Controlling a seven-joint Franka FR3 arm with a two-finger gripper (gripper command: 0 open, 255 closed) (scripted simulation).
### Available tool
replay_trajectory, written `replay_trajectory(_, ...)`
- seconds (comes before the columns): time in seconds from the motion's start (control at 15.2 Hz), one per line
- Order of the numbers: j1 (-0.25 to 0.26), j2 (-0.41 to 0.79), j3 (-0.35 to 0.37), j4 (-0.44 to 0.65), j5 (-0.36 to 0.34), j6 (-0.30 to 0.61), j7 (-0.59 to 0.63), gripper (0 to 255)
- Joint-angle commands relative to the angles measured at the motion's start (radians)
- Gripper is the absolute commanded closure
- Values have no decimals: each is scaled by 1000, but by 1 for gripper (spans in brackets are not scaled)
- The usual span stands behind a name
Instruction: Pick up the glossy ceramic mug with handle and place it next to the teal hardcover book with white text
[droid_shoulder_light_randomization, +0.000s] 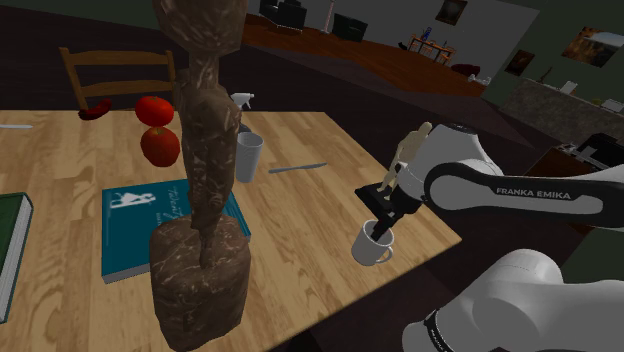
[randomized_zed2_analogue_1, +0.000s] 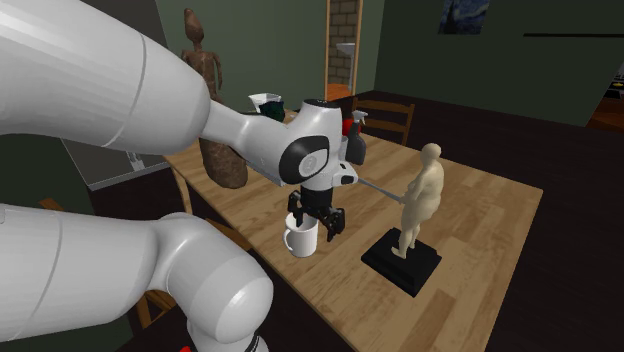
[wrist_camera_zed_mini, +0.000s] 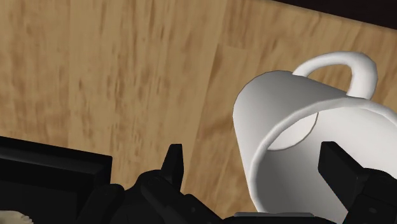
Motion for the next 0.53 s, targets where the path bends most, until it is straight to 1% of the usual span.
replay_trajectory(0.0,0,1,0,0,0,1,0,0)
replay_trajectory(0.07,0,0,0,0,0,0,0,0)
replay_trajectory(0.13,0,0,0,0,0,0,0,255)
replay_trajectory(0.46,0,0,0,0,0,0,0,255)
